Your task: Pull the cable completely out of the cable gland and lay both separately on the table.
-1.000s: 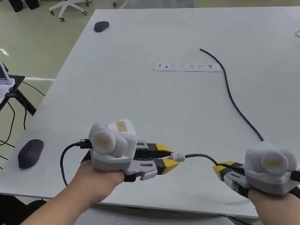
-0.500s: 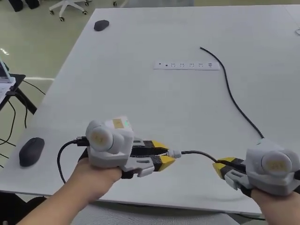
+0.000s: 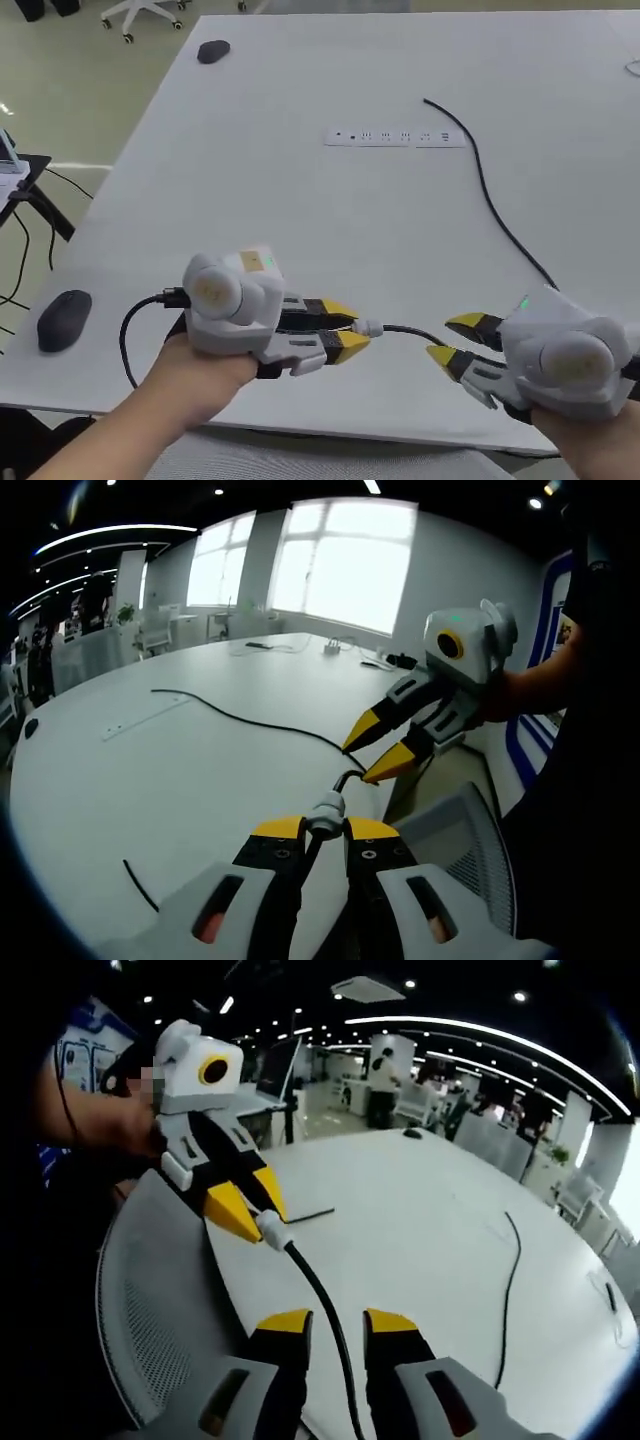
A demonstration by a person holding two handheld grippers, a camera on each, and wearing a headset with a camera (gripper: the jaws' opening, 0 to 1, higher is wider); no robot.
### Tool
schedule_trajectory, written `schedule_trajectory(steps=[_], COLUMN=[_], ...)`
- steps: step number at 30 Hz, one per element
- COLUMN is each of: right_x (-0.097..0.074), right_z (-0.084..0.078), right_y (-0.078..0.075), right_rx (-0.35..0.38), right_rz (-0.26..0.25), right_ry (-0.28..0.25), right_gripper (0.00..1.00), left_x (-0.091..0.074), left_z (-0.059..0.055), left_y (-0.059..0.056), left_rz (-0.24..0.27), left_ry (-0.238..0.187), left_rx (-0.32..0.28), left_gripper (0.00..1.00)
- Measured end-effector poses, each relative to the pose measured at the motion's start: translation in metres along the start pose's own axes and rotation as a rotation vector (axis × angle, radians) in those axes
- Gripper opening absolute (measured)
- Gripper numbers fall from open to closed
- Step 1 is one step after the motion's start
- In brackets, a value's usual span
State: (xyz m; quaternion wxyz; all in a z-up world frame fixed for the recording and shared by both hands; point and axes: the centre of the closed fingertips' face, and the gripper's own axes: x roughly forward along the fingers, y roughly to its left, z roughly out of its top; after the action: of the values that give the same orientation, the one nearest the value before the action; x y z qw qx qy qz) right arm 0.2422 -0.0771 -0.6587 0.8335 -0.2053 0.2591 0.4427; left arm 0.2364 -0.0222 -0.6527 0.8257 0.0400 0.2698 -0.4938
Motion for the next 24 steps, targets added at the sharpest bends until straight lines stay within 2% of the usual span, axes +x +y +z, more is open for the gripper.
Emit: schedule_trajectory(steps=[3,6,11,16,19,24], right_x=[0.006,0.011,0.018,0.021,0.023,0.025], right_z=[0.01,0.014,0.015,0.017,0.016,0.016], right_y=[0.01,0.017,0.019,0.023,0.025,0.026], right_rx=[-0.104,-0.158,-0.276,-0.295,-0.335,-0.352], right_rz=[0.016,0.031,0.033,0.04,0.044,0.049], right_ry=[0.007,0.012,0.049,0.051,0.062,0.07], right_gripper=[0.14,0.14,0.12,0.12,0.08,0.03], left_x=[0.001,0.0,0.001,0.002,0.003,0.004], left_z=[-0.003,-0.003,-0.003,-0.002,-0.001,-0.001], left_y=[-0.001,-0.002,-0.002,-0.002,-0.003,-0.004], left_rz=[0.0,-0.001,-0.004,-0.007,-0.012,-0.014], left_ry=[0.01,0.012,0.014,0.011,0.011,0.014], left_rx=[0.001,0.002,0.009,0.015,0.019,0.035], left_gripper=[0.15,0.15,0.15,0.15,0.15,0.15])
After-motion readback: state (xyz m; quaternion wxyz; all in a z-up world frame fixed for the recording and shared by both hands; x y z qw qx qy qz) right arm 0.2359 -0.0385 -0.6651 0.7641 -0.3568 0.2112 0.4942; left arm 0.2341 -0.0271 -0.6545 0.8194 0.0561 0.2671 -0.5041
